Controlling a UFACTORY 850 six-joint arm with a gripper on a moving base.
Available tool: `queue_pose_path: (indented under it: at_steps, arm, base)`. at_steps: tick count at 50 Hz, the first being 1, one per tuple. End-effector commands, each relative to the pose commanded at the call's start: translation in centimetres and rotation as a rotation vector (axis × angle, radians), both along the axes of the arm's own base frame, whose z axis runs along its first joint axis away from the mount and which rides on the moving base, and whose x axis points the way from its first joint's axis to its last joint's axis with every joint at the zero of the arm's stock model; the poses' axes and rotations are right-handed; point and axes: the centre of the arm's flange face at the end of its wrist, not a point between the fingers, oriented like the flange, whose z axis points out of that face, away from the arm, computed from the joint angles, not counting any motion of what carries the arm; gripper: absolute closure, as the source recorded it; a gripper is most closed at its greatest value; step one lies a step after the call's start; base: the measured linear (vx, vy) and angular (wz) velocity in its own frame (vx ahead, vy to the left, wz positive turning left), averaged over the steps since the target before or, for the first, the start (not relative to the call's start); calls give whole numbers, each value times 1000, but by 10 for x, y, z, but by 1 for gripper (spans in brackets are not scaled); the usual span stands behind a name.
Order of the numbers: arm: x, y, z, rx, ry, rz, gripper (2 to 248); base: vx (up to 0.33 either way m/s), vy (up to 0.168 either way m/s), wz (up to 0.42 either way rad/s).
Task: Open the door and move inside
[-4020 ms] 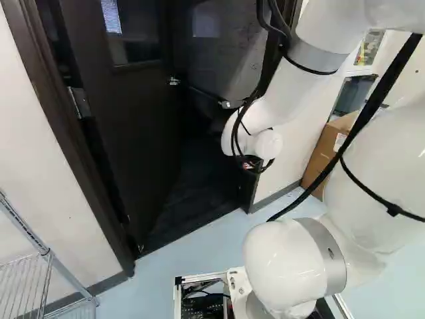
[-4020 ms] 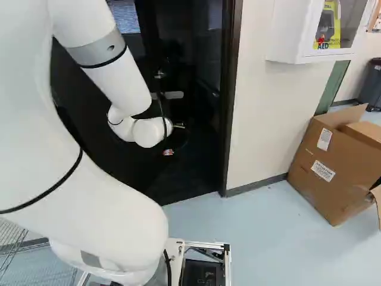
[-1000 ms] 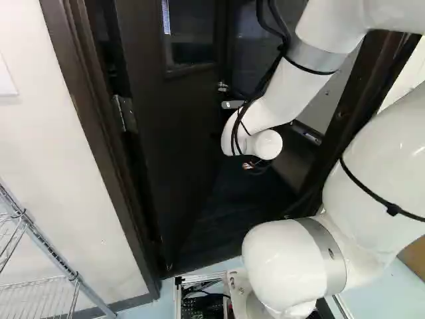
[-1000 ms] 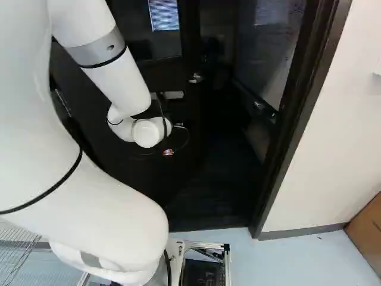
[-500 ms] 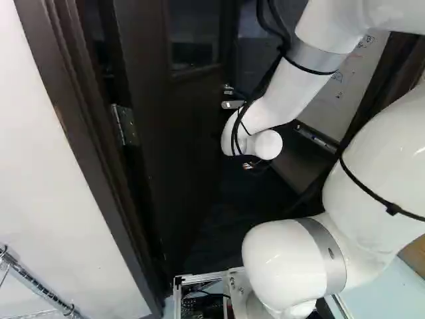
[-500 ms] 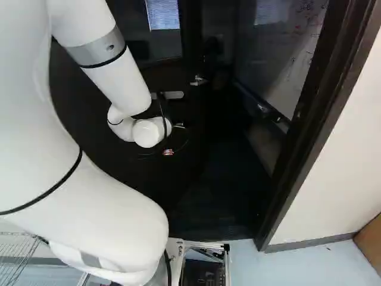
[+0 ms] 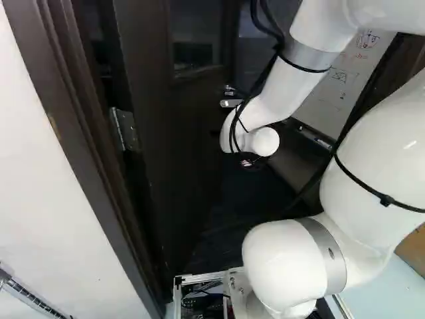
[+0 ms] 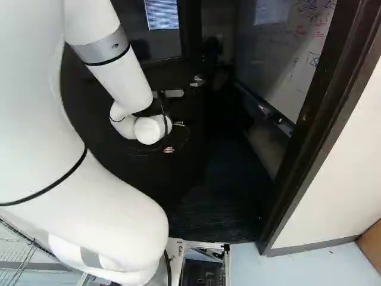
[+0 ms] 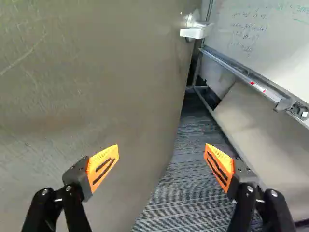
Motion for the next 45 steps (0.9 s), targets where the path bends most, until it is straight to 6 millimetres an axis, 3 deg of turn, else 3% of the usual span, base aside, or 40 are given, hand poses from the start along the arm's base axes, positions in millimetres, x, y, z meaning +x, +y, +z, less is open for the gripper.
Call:
queue_pose_path:
  at_steps: [21, 45]
  arm:
    - [42, 11, 1, -9, 0, 39, 3]
    - [85, 39, 0, -34, -9, 140, 3]
  base:
    - [0, 0, 0]
    - [-8, -5, -5]
